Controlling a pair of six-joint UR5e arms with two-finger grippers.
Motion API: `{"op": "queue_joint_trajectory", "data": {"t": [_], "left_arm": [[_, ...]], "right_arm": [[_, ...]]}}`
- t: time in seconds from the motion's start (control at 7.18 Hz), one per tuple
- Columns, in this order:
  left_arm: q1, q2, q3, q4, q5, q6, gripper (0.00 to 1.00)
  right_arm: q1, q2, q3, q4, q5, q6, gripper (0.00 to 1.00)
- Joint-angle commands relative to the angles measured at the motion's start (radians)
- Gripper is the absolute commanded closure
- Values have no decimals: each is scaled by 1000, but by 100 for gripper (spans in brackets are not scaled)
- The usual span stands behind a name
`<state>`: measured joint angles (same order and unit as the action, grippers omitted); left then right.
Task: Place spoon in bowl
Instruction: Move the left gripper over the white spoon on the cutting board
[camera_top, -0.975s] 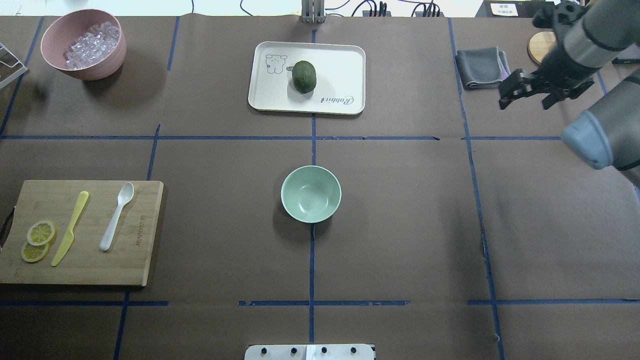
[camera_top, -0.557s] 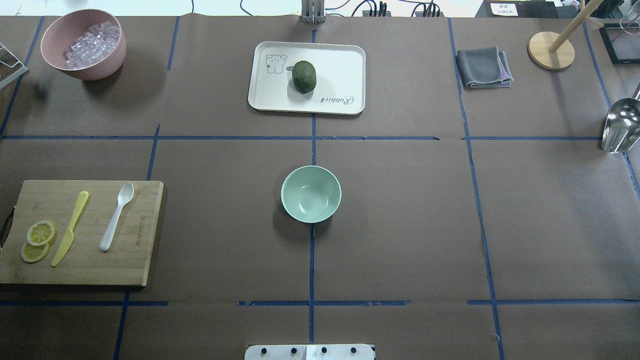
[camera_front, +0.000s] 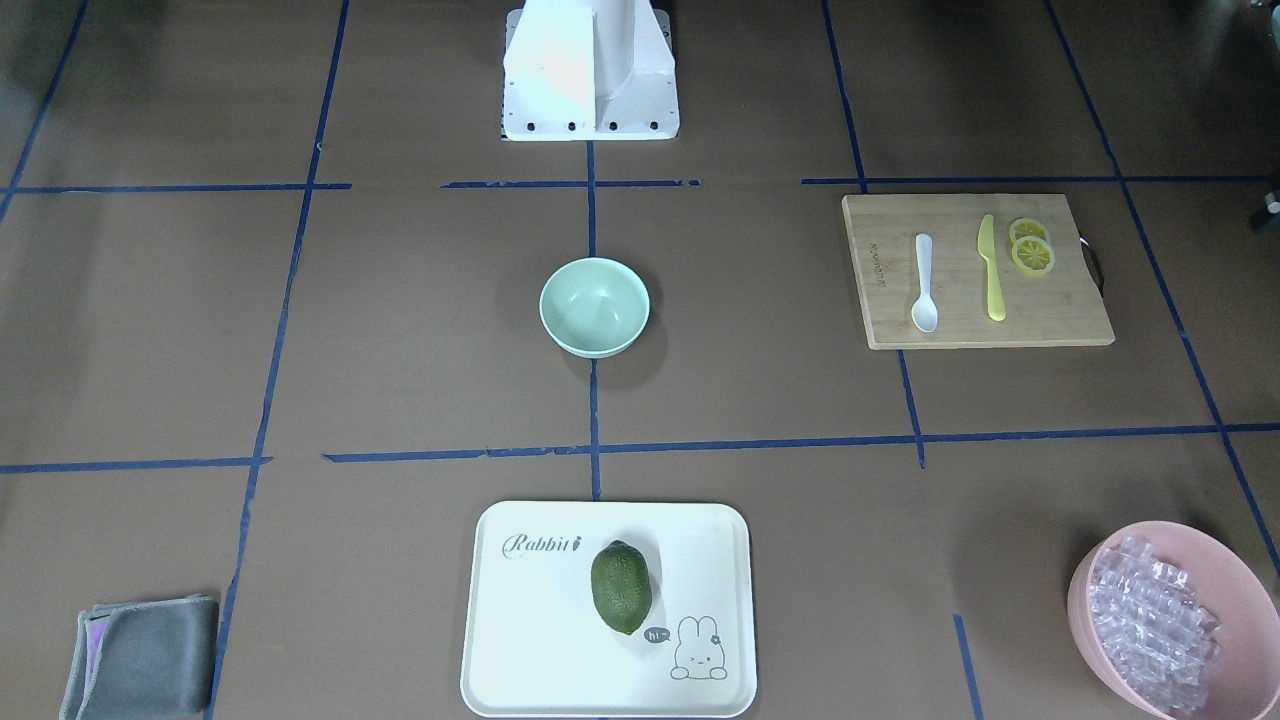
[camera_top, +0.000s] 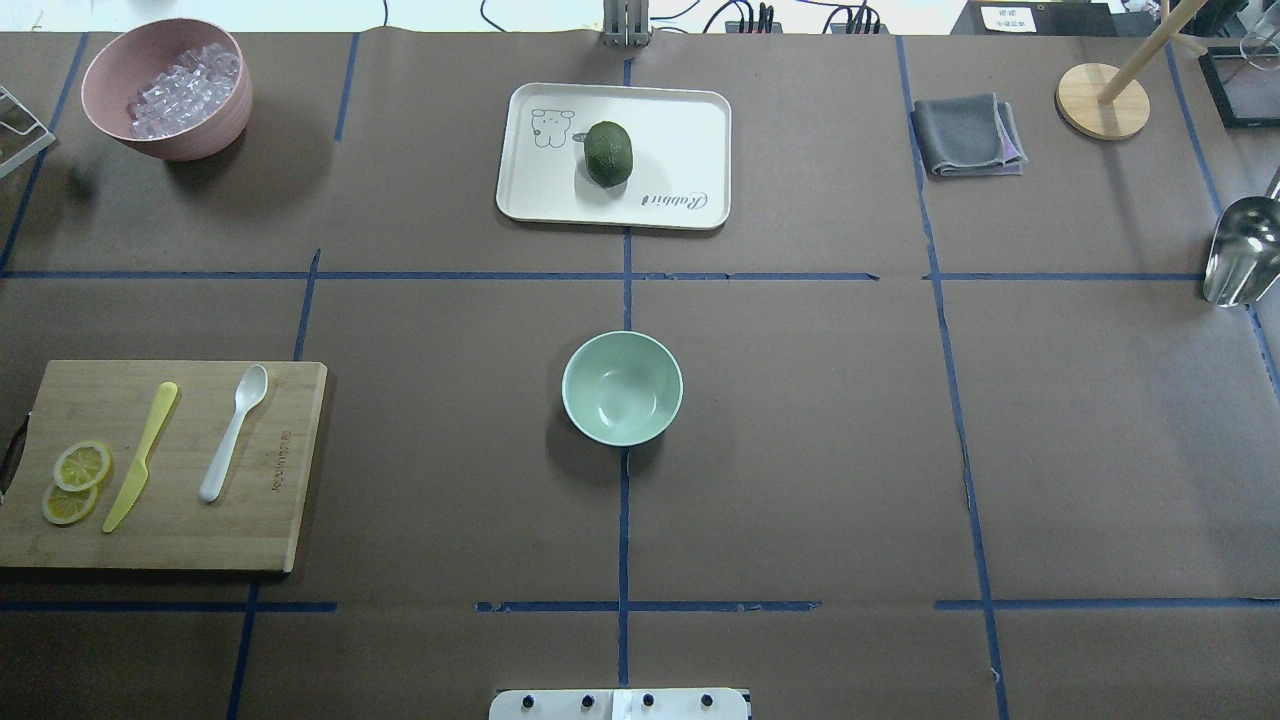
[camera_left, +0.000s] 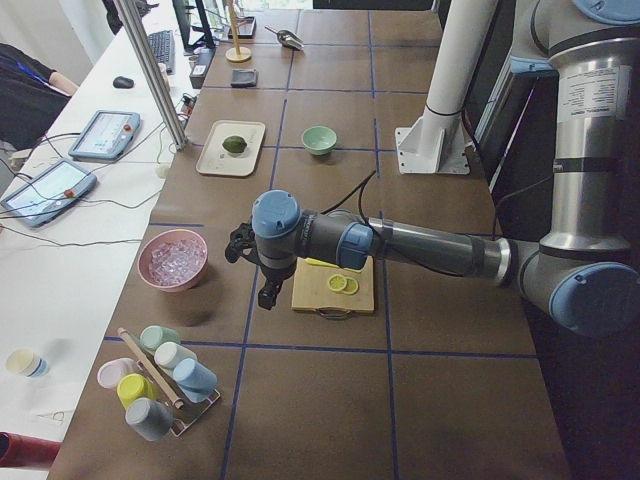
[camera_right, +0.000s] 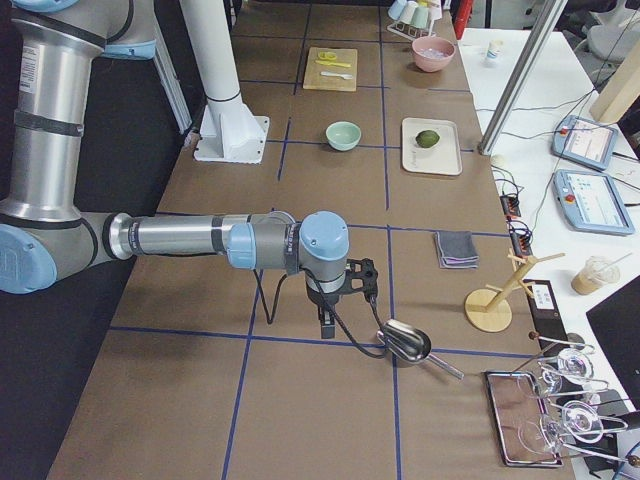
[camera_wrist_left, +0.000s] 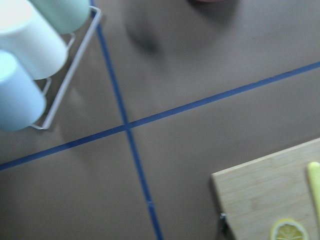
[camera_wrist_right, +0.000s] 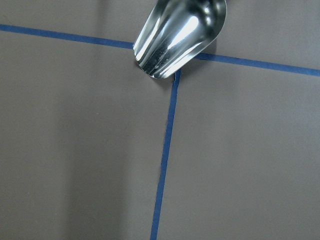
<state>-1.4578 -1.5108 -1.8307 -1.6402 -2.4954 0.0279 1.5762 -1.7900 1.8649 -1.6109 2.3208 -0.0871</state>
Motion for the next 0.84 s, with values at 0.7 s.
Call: {"op": "queue_joint_trajectory", "data": {"t": [0.7], "left_arm": [[669, -70, -95, -293, 416, -851, 0]], "right_arm": [[-1, -11, 0, 9, 3, 6, 0]]}}
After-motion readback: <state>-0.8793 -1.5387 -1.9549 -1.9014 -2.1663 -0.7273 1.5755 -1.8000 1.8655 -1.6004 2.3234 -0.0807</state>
